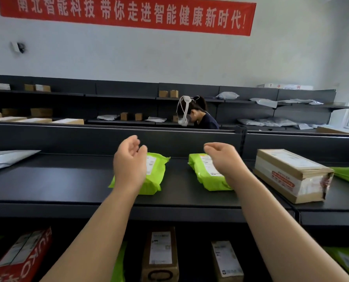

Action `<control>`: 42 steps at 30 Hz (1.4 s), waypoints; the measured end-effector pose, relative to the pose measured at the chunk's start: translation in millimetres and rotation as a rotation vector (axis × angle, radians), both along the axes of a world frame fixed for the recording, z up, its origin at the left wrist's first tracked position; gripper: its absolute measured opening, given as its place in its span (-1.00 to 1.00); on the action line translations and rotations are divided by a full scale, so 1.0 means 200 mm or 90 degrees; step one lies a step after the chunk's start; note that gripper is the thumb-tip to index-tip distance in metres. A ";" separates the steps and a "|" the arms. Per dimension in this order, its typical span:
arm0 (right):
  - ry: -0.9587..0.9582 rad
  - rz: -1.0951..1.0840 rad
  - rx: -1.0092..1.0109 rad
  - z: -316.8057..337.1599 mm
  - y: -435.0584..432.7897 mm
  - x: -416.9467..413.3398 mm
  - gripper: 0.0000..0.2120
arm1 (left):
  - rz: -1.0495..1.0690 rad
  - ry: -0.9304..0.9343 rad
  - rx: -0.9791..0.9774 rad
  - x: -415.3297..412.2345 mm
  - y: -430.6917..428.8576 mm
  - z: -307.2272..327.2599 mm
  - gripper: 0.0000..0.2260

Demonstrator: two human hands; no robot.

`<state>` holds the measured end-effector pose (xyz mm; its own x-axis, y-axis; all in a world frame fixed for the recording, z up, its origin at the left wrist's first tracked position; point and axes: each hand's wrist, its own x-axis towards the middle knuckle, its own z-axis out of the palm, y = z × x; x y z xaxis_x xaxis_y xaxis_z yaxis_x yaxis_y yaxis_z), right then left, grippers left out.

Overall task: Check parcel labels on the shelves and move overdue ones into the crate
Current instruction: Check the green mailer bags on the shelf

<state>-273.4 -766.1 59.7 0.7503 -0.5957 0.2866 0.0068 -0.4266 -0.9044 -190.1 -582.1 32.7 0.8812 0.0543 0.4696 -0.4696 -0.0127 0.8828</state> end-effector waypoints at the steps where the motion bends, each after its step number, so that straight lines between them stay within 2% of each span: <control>1: 0.007 -0.026 0.008 0.00 -0.08 -0.02 -0.69 | -0.047 0.024 -0.022 -0.04 -0.07 0.01 -0.65; 5: 0.070 -0.070 0.036 -0.07 -0.33 -0.07 -0.67 | -0.242 0.199 -0.036 -0.11 -0.37 -0.05 -0.75; 7: 0.107 -0.058 0.080 -0.13 -0.39 -0.07 -0.70 | -0.260 0.276 -0.010 -0.05 -0.51 -0.15 -0.48; 8: 0.119 -0.042 0.100 -0.16 -0.42 -0.06 -0.73 | -0.285 0.302 -0.003 -0.04 -0.56 -0.18 -0.48; 10: 0.133 -0.010 0.139 -0.22 -0.47 -0.02 -0.81 | -0.321 0.318 -0.009 -0.11 -0.63 -0.15 -0.88; 11: 0.134 0.000 0.165 -0.25 -0.50 0.00 -0.82 | -0.337 0.333 -0.024 -0.16 -0.64 -0.12 -0.92; 13: 0.131 0.027 0.232 -0.29 -0.53 0.04 -0.71 | -0.337 0.361 -0.026 -0.19 -0.67 -0.12 -0.79; 15: 0.126 0.046 0.277 -0.27 -0.51 0.00 -0.70 | -0.324 0.363 -0.028 -0.20 -0.67 -0.13 -0.75; 18: 0.085 0.085 0.313 -0.25 -0.51 -0.07 -0.80 | -0.313 0.357 -0.049 -0.21 -0.65 -0.14 -0.73; 22: 0.026 0.119 0.302 -0.25 -0.48 -0.17 -0.78 | -0.311 0.318 -0.078 -0.28 -0.60 -0.15 -0.72; 25: -0.008 0.122 0.299 -0.26 -0.45 -0.25 -0.84 | -0.318 0.301 -0.112 -0.35 -0.56 -0.16 -0.70; 30: -0.026 0.125 0.285 -0.31 -0.40 -0.37 -0.87 | -0.349 0.316 -0.185 -0.45 -0.52 -0.24 -0.69; 42: -0.063 0.126 0.327 -0.42 -0.33 -0.51 -0.82 | -0.372 0.312 -0.273 -0.55 -0.44 -0.34 -0.65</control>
<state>-375.1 -831.8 -24.0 0.8462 -0.5281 0.0710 0.1366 0.0863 -0.9869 -300.4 -669.7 -35.4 0.9201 -0.3847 0.0738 0.1361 0.4906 0.8607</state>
